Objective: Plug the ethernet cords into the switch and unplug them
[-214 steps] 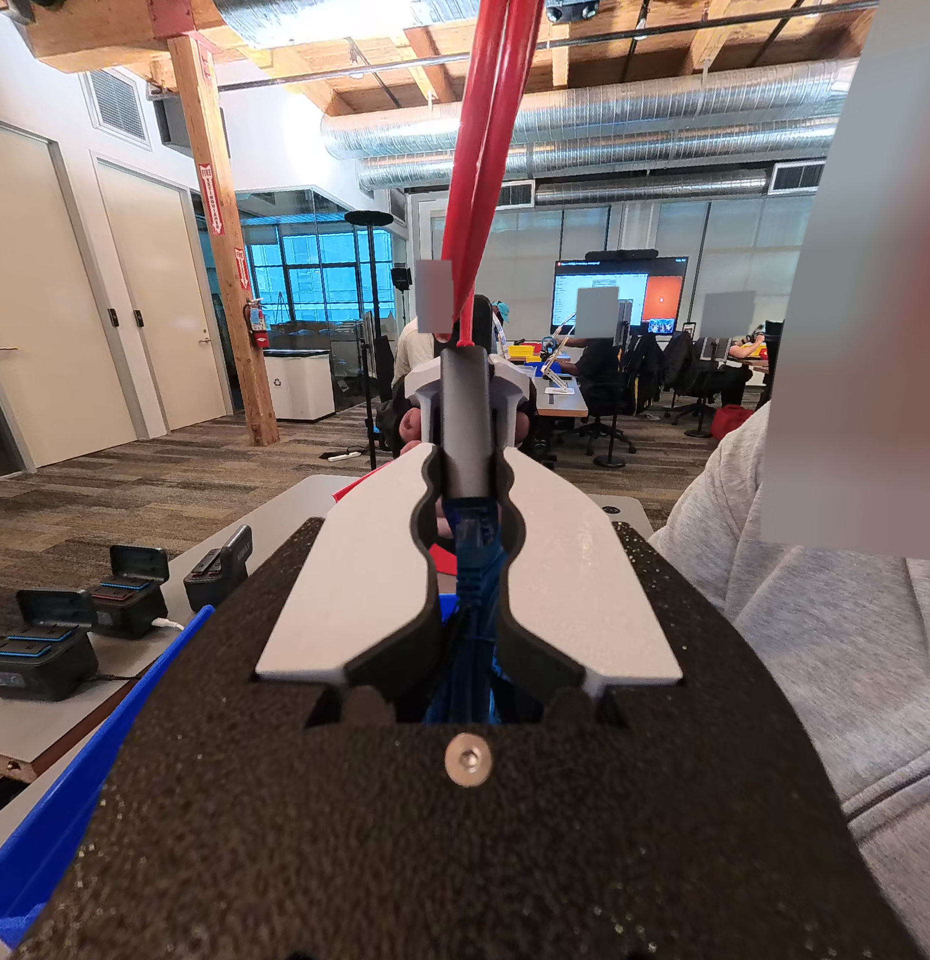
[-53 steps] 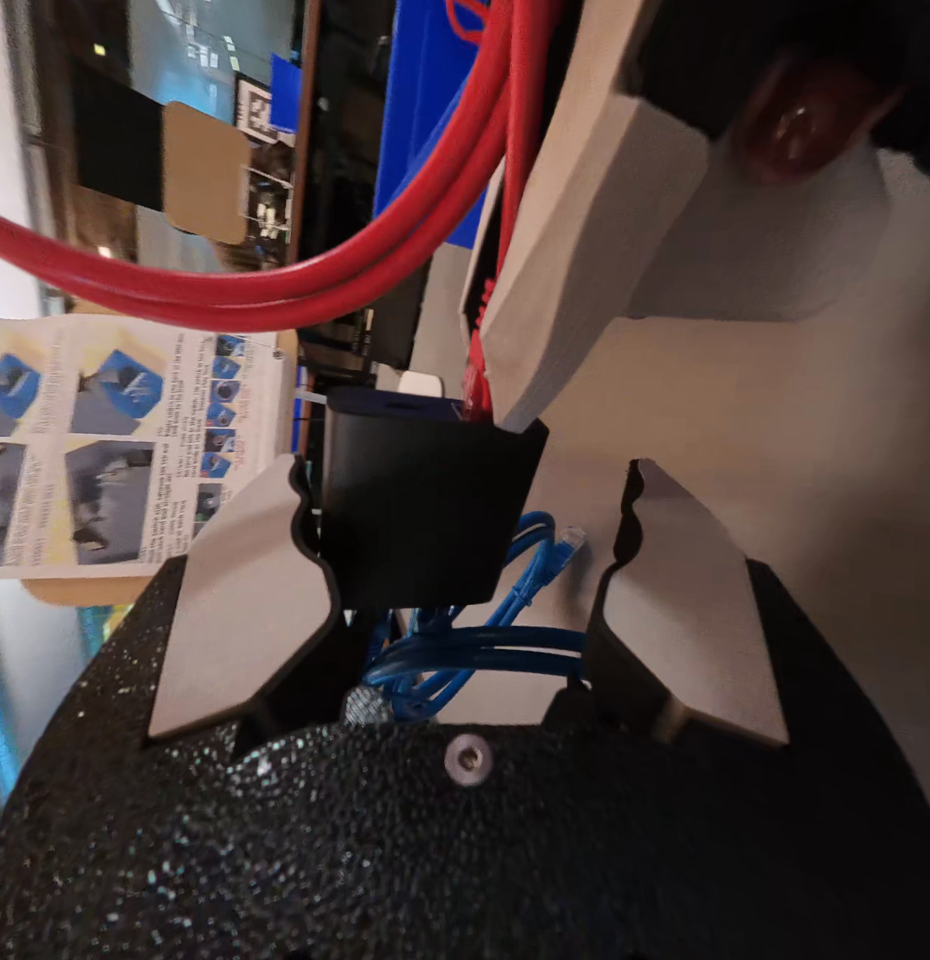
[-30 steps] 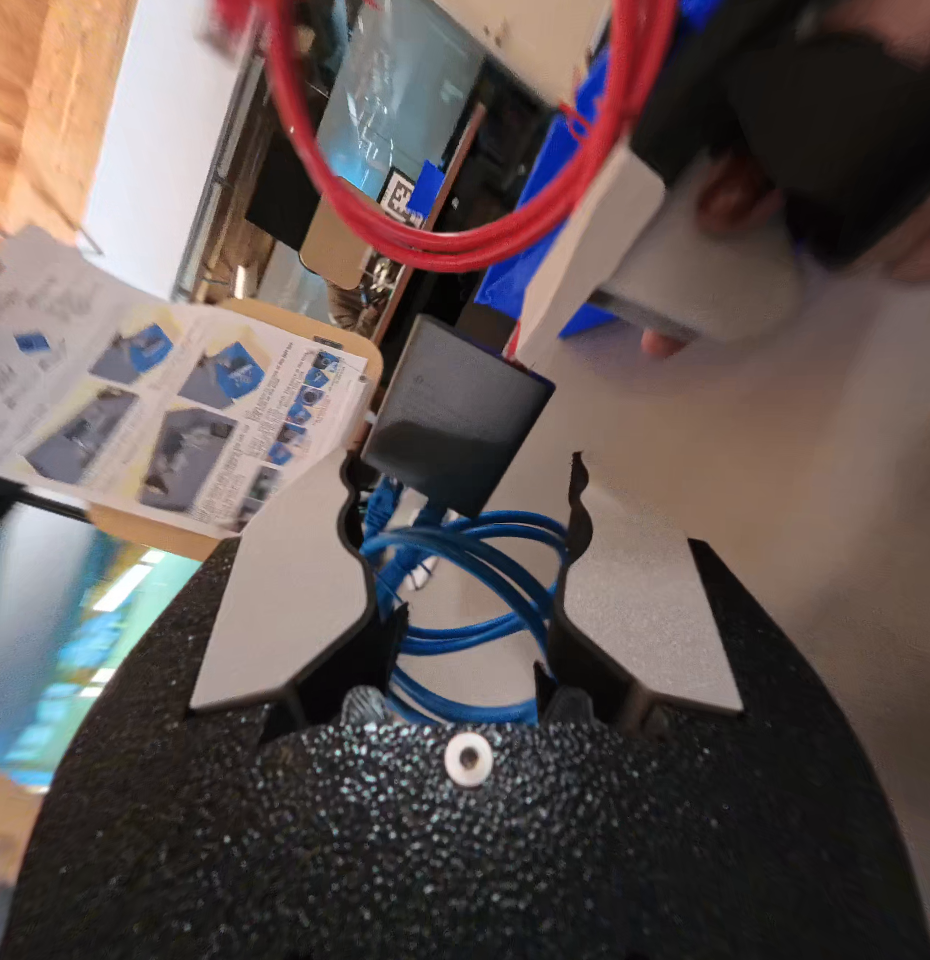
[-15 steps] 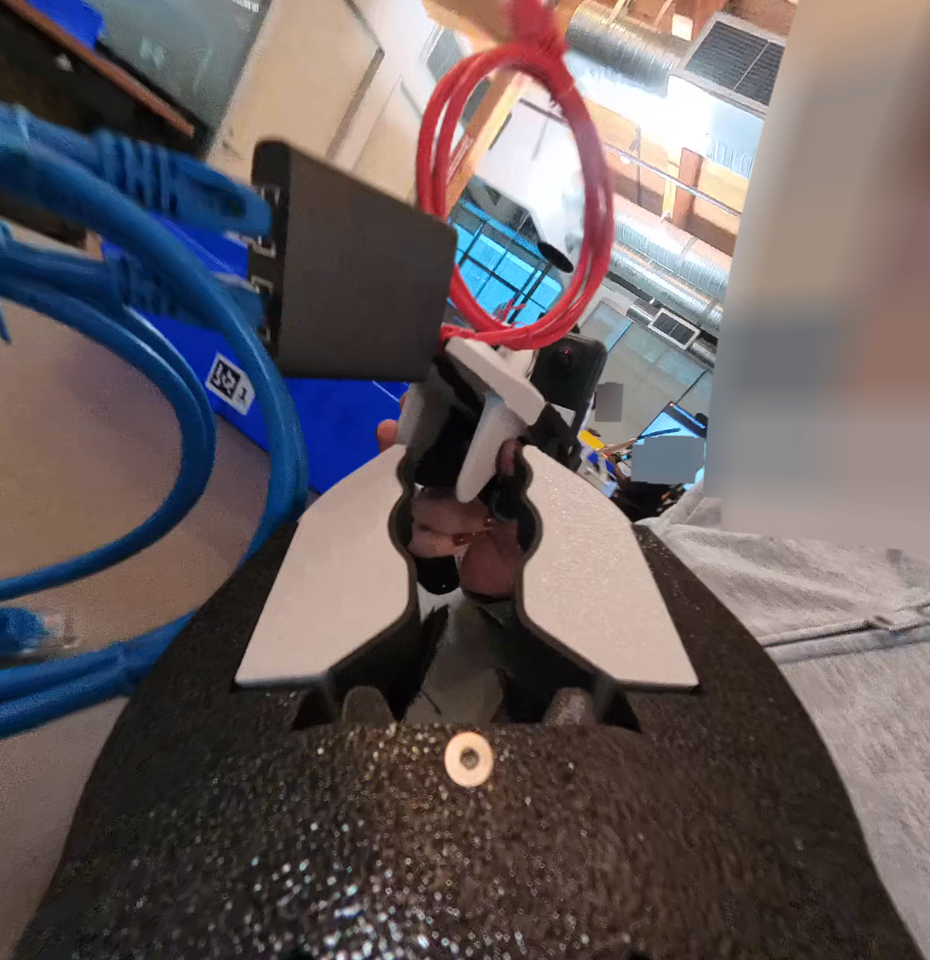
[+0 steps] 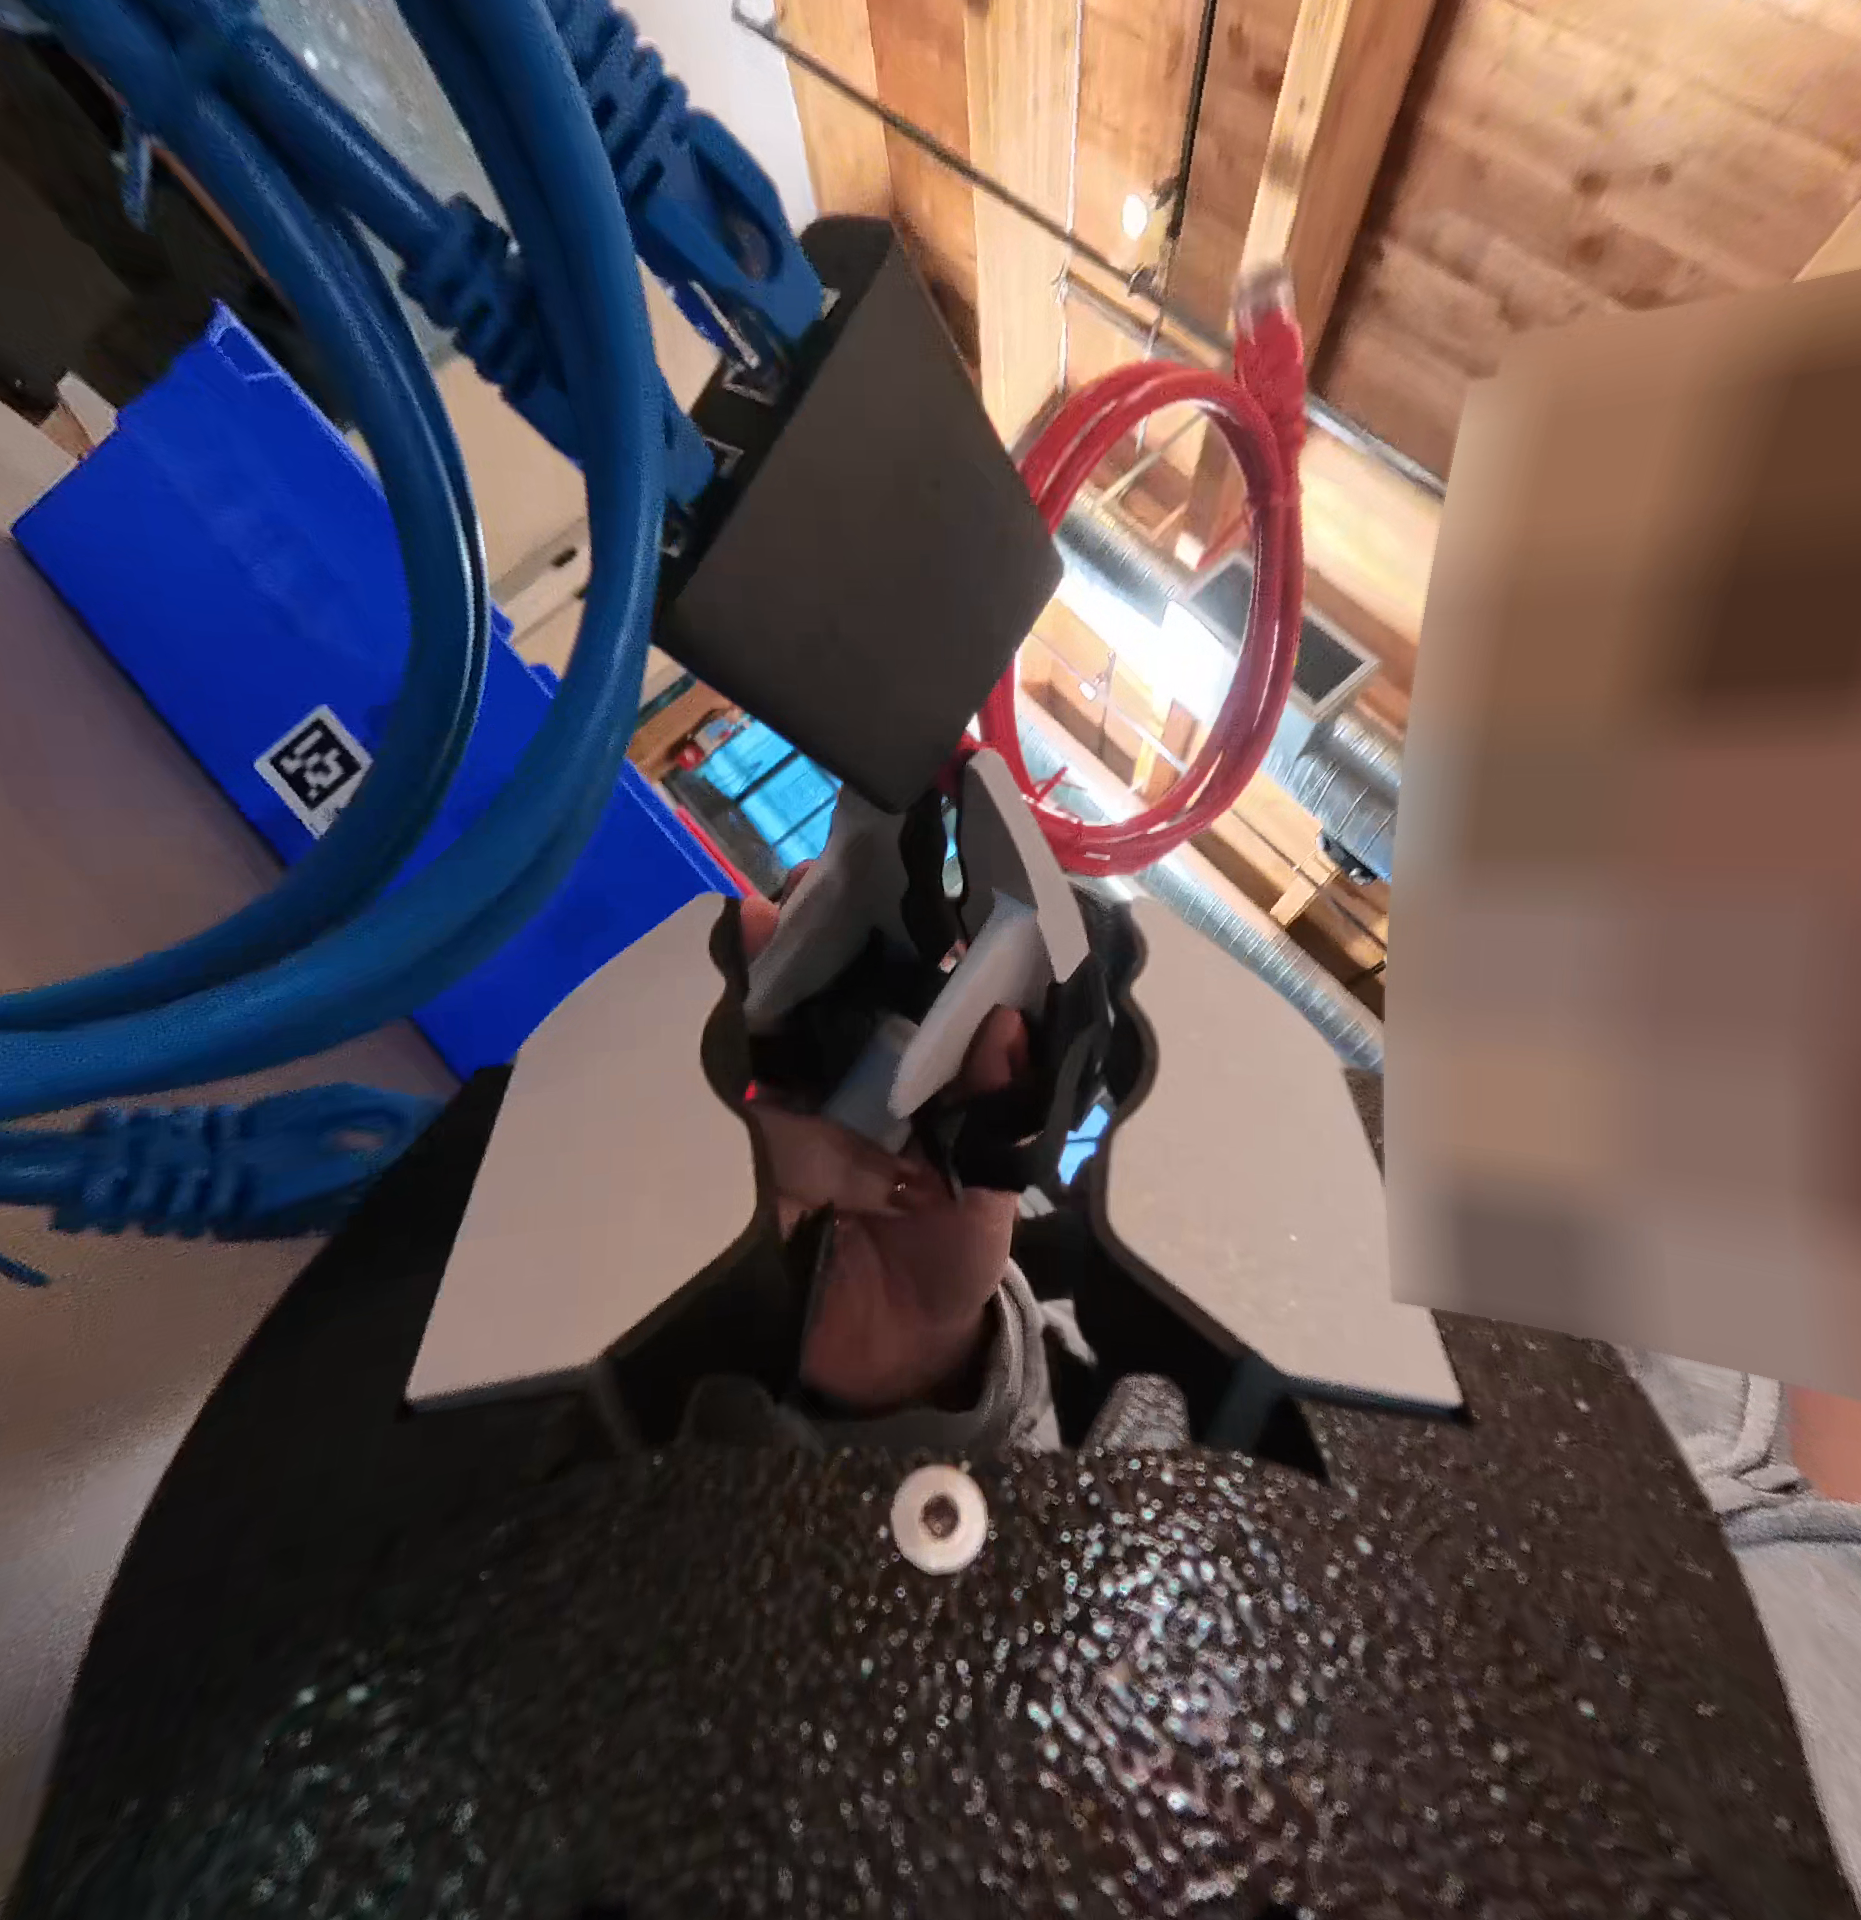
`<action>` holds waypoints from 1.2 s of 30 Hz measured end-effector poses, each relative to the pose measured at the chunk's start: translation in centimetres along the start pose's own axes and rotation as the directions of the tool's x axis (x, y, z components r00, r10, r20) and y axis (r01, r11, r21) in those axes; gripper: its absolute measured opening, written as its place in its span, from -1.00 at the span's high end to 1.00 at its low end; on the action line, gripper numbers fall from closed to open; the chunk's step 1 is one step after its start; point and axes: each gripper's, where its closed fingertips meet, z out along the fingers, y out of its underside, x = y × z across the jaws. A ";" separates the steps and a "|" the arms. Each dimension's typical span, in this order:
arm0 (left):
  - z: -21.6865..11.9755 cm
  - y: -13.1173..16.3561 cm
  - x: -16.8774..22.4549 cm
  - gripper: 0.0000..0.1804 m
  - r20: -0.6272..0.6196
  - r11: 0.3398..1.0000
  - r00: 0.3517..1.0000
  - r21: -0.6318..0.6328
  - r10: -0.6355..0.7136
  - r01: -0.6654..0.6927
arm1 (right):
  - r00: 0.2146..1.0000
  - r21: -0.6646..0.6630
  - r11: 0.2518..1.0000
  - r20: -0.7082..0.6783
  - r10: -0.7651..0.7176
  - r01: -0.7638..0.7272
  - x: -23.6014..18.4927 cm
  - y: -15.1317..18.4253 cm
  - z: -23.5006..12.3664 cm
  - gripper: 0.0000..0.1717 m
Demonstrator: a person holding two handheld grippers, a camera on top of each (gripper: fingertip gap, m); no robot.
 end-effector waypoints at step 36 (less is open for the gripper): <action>-4.9 -2.2 -3.3 0.72 -0.709 -0.511 0.484 -0.706 0.514 -0.491 | 0.963 -0.107 0.969 0.180 -0.200 0.221 -3.1 1.8 0.2 0.86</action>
